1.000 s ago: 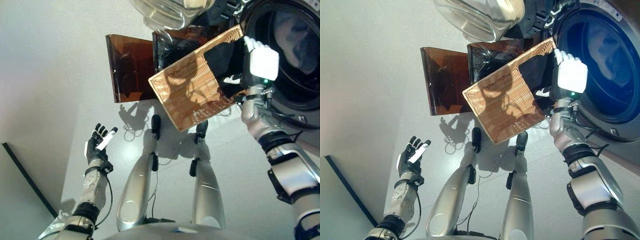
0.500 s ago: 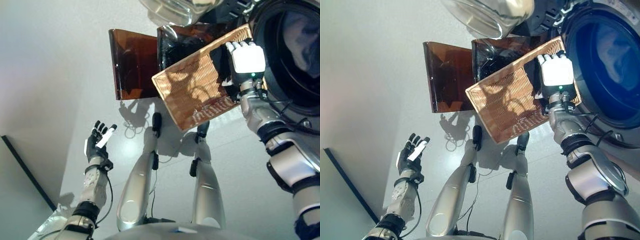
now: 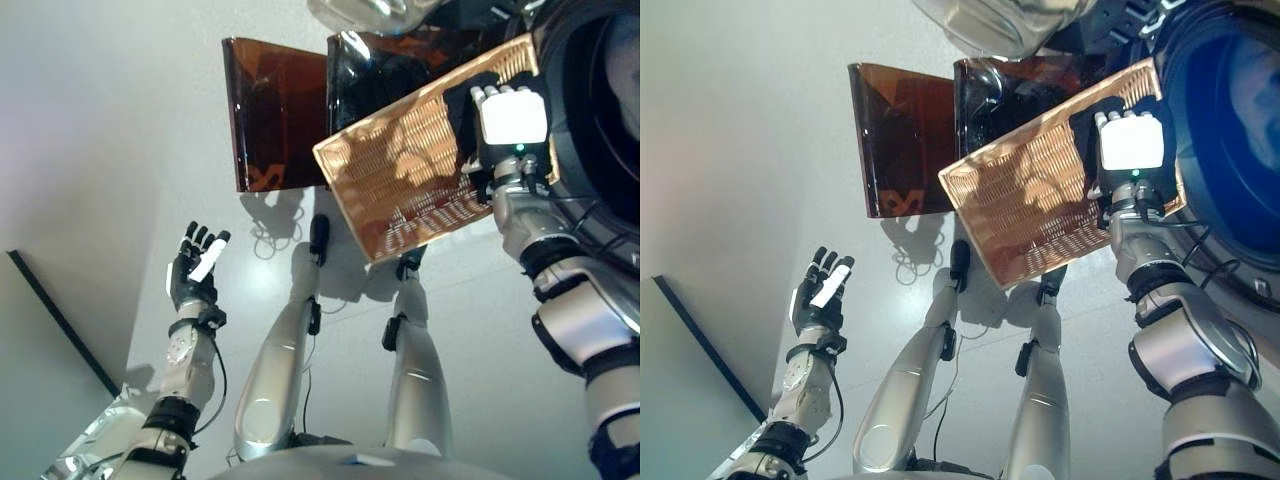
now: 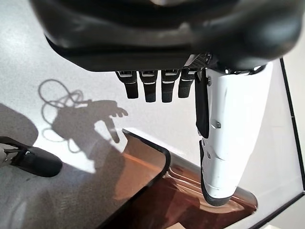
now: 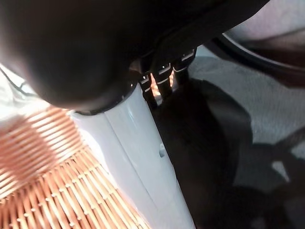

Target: Pick up the clothes and place them into the washing machine

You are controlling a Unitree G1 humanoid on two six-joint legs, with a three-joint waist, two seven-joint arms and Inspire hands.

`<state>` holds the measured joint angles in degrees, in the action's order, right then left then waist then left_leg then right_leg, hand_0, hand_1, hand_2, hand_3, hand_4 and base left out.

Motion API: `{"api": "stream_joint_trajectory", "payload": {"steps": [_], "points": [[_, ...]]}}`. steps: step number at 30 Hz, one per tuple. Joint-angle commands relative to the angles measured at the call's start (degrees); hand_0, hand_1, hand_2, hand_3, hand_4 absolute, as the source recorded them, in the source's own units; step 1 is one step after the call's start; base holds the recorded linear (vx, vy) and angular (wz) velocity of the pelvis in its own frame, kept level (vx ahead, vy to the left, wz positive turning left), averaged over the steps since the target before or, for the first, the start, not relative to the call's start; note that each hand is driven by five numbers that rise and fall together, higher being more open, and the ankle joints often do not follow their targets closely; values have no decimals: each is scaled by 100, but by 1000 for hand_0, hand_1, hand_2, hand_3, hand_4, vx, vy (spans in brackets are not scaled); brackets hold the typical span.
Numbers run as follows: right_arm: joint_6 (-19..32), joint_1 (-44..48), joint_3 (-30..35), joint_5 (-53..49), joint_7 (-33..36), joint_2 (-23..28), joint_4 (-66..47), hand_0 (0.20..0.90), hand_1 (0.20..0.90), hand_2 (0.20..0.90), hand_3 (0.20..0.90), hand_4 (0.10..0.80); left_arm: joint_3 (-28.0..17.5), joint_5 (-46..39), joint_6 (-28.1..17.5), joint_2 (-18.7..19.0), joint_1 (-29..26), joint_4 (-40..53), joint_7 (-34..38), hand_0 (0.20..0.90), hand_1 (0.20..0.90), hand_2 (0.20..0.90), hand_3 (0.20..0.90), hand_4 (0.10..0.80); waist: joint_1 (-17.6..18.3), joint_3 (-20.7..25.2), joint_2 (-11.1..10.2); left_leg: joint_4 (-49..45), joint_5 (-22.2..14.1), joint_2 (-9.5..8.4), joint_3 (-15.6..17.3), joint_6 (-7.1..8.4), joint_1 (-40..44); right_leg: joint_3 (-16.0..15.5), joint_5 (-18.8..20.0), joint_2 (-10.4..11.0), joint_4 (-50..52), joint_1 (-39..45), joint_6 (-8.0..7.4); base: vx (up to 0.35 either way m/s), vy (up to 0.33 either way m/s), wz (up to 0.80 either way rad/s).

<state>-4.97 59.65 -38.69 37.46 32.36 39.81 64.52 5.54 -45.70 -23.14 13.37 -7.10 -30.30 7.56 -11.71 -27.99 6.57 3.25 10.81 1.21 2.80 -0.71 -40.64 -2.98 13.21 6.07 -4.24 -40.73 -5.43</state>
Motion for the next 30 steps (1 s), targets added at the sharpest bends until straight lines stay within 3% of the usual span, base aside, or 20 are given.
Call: {"api": "stream_joint_trajectory", "payload": {"steps": [1, 12, 13, 14, 30], "points": [[28, 508, -144, -360, -73, 351, 243, 900, 900, 900, 900, 800, -432, -68, -456, 390, 100, 414, 148, 900, 900, 900, 900, 800, -148, -14, 406, 175, -36, -74, -53, 586, 26, -182, -188, -113, 484, -190, -81, -32, 18, 3], [122, 721, -132, -754, -340, 312, 725, 900, 900, 900, 900, 800, -513, -61, -421, 524, 201, 607, 81, 900, 900, 900, 900, 800, -189, -63, 462, 175, -12, -95, -77, 585, -63, -185, -132, -68, 440, -266, -100, -2, 2, 0], [130, 770, -165, -756, -363, 314, 750, 862, 862, 862, 862, 773, -523, -63, -403, 527, 204, 605, 73, 900, 900, 900, 900, 800, -188, -78, 475, 175, -10, -96, -82, 587, -71, -188, -127, -66, 438, -275, -101, -25, 9, 4], [118, 828, -212, -726, -369, 331, 752, 200, 200, 200, 200, 300, -544, -60, -395, 530, 203, 587, 89, 900, 900, 900, 900, 800, -185, -98, 482, 175, -7, -95, -90, 591, -74, -193, -123, -64, 438, -279, -101, 0, 0, 0], [-108, 980, -449, -185, -217, 466, 604, 200, 200, 200, 200, 300, -622, -23, -452, 525, 168, 452, 158, 900, 900, 900, 900, 800, -186, -97, 472, 175, -3, -117, -102, 591, -107, -188, -102, -65, 429, -304, -109, -1, 1, 0]]}}
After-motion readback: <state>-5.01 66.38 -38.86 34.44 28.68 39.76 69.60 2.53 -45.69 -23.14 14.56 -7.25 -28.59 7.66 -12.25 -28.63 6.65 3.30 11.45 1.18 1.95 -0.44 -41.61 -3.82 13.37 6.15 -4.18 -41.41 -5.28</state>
